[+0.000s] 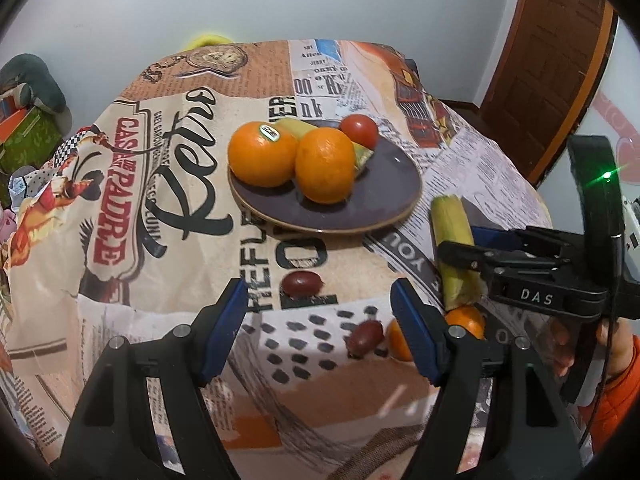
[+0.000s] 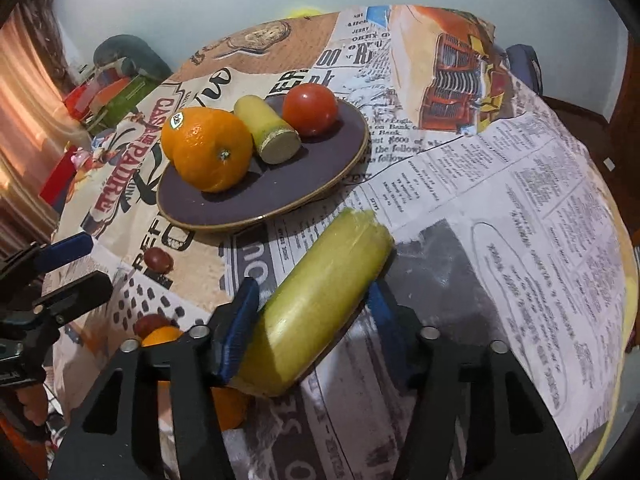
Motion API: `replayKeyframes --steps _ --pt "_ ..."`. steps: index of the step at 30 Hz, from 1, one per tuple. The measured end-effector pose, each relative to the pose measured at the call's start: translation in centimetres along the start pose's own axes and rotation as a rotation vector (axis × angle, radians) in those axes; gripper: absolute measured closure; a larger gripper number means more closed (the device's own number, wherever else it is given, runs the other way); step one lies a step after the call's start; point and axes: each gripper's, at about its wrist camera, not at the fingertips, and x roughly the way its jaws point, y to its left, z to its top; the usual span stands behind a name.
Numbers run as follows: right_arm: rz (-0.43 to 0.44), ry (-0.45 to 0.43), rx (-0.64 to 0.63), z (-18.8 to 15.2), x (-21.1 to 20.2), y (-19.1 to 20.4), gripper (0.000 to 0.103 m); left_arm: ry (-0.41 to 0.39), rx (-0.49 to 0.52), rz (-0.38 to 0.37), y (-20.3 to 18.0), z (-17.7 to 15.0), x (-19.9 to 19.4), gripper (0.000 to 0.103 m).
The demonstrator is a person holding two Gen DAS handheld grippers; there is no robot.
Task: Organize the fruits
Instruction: 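Grasp the second yellow zucchini lying on the cloth with the right gripper, then grasp a mandarin with the left gripper while the right gripper lifts the zucchini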
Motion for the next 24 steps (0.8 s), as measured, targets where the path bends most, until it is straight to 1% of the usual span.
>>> replayKeyframes --steps 3,6,11,12,13,14,19,21,24 --pt "-0.020 -0.002 -0.020 -0.7 -1.1 -0.4 0.068 0.008 0.009 -0.002 -0.6 -0.3 -0.3 0.030" --pt "-0.045 -0.005 -0.038 -1.6 -2.3 -1.0 0.073 0.011 0.009 -0.013 -1.1 -0.7 -0.6 0.030" --pt "-0.075 0.004 -0.055 -3.2 -4.1 -1.5 0.078 0.036 0.001 -0.051 -2.1 -1.7 -0.7 0.030" --pt "-0.079 0.004 -0.059 -3.5 -4.5 -1.7 0.079 0.041 0.005 -0.059 -2.3 -1.8 -0.6 0.032" --pt "-0.080 0.005 -0.061 -3.5 -4.6 -1.7 0.080 0.044 0.012 -0.065 -2.7 -2.0 -0.6 0.036" --pt "-0.082 0.005 -0.062 -3.6 -4.9 -1.8 0.081 0.050 0.024 -0.068 -3.1 -2.1 -0.5 0.039" --pt "-0.078 -0.001 -0.061 -3.1 -4.8 -2.4 0.081 0.071 0.078 -0.071 -4.8 -2.2 0.4 0.056" --pt "-0.065 -0.002 -0.056 -2.9 -4.6 -2.5 0.081 0.082 0.091 -0.072 -5.3 -2.2 1.0 0.059" --pt "-0.033 0.006 -0.059 -2.5 -3.8 -2.3 0.081 0.091 0.105 -0.061 -5.6 -2.0 1.7 0.060"
